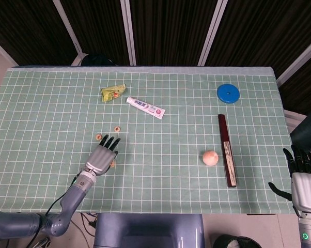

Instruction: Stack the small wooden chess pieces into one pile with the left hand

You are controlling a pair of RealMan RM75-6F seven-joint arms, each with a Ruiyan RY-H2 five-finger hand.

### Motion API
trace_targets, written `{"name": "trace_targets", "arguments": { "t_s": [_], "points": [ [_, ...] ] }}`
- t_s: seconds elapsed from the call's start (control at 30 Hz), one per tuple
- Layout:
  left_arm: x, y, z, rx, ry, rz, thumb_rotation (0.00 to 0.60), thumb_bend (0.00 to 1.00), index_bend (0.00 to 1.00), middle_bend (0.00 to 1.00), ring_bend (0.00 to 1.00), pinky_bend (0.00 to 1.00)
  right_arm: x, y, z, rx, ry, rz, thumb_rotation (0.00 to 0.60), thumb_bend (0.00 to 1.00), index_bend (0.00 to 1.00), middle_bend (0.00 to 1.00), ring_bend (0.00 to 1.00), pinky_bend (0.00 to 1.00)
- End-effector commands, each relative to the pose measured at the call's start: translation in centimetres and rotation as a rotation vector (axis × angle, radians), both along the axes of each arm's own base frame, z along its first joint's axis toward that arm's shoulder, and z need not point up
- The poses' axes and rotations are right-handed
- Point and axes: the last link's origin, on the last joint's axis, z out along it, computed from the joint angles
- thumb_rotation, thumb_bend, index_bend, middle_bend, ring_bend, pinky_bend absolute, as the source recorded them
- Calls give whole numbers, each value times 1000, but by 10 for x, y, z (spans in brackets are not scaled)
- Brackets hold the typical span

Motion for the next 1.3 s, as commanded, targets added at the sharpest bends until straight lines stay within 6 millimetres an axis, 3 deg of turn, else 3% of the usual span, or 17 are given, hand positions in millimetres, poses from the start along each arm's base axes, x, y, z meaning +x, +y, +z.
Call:
{"name": "trace_targets", "arguments": {
  "t_s": [0.03, 1.3],
  "points": [
    [-1, 0, -1, 0, 5, 1, 600, 309, 518, 0, 0, 0, 0, 0, 0, 0, 0, 0, 600, 233, 92, 13, 0, 0],
    [4, -5, -2, 14, 34, -35, 600, 308, 487, 0, 0, 0, 0, 0, 0, -2, 2, -3, 600, 233, 92, 13, 0, 0]
  ]
}}
